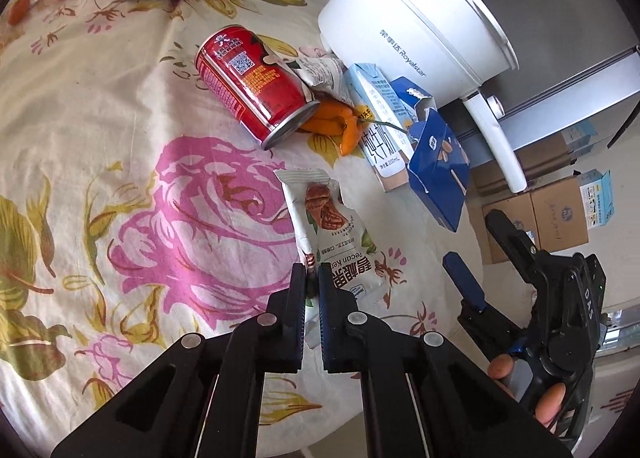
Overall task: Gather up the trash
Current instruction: 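Grasp the blue box with the right gripper while the left grasps the white snack bag, then carry the blue box and white snack bag over the bin and release both, then grasp the red cartoon can with the left gripper while the right approaches the milk carton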
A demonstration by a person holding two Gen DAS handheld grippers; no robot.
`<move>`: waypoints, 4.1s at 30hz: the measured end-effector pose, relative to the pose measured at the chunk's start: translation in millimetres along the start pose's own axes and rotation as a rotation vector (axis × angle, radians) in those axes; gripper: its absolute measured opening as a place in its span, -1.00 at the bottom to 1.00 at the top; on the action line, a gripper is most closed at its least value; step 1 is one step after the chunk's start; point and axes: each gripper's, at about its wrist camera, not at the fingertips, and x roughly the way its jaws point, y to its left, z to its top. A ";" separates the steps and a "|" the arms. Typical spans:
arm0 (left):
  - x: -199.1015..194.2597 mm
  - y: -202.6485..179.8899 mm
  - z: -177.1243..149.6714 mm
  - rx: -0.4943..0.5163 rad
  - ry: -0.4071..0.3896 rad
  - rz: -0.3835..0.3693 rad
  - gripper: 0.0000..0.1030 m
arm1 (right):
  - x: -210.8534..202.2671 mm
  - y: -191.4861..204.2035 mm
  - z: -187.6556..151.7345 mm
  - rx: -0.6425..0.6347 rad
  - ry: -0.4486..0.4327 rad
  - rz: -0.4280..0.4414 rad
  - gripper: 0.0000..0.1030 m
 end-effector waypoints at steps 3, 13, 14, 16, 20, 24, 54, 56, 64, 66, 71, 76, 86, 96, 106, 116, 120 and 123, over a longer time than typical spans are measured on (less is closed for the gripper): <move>-5.4 -2.4 -1.0 0.011 -0.003 -0.019 -0.89 | 7.6 2.7 9.3 0.004 -0.012 0.045 0.40; -18.2 4.6 5.1 -0.007 -0.027 -0.041 -0.89 | 30.1 -3.2 16.7 -0.005 -0.035 0.072 -0.20; -18.8 5.3 5.6 -0.009 -0.027 -0.045 -0.89 | 29.9 -0.6 18.7 -0.018 -0.039 0.078 -0.41; -19.7 6.3 5.6 -0.013 -0.024 -0.054 -0.89 | 24.8 1.7 18.8 -0.028 -0.050 0.127 -0.59; -22.1 7.6 5.3 -0.017 -0.029 -0.061 -0.89 | 13.1 15.2 16.9 -0.069 -0.063 0.131 -0.66; -28.4 7.1 5.2 -0.009 -0.041 -0.088 -0.89 | 2.6 19.3 13.6 -0.090 -0.082 0.117 -0.71; -19.8 -74.1 -84.0 0.368 0.102 -0.180 -0.89 | -169.9 -22.1 -32.9 -0.123 -0.061 -0.122 -0.71; -13.6 -79.0 -94.0 0.391 0.131 -0.175 -0.89 | -174.9 -15.5 -39.5 -0.166 -0.057 -0.142 -0.71; 8.7 -95.4 -123.2 0.484 0.215 -0.148 -0.89 | -144.1 -32.8 -63.7 -0.223 0.104 -0.276 -0.71; 15.6 -95.3 -124.0 0.469 0.244 -0.157 -0.89 | -133.6 -34.0 -70.1 -0.251 0.153 -0.306 -0.71; 24.8 -96.0 -128.1 0.478 0.265 -0.143 -0.89 | -122.4 -43.6 -73.9 -0.262 0.198 -0.357 -0.68; 26.2 -95.6 -128.4 0.475 0.285 -0.158 -0.87 | -118.2 -50.5 -73.7 -0.238 0.212 -0.390 -0.58; 25.3 -91.8 -120.1 0.450 0.282 -0.158 -0.87 | -118.1 -58.3 -69.4 -0.190 0.203 -0.435 -0.33; 18.0 -82.2 -109.4 0.424 0.261 -0.151 -0.87 | -118.1 -54.7 -69.8 -0.195 0.194 -0.434 -0.13; 6.8 -72.1 -93.0 0.366 0.221 -0.156 -0.86 | -117.5 -55.0 -68.0 -0.191 0.188 -0.436 -0.10; -6.4 -66.9 -84.1 0.322 0.209 -0.171 -0.86 | -122.8 -47.8 -63.6 -0.187 0.133 -0.384 -0.07; -16.7 -61.8 -71.6 0.290 0.188 -0.181 -0.82 | -121.9 -42.9 -61.5 -0.191 0.110 -0.363 -0.01; -24.0 -50.7 -54.1 0.237 0.178 -0.183 -0.73 | -117.3 -39.8 -59.7 -0.193 0.103 -0.350 0.00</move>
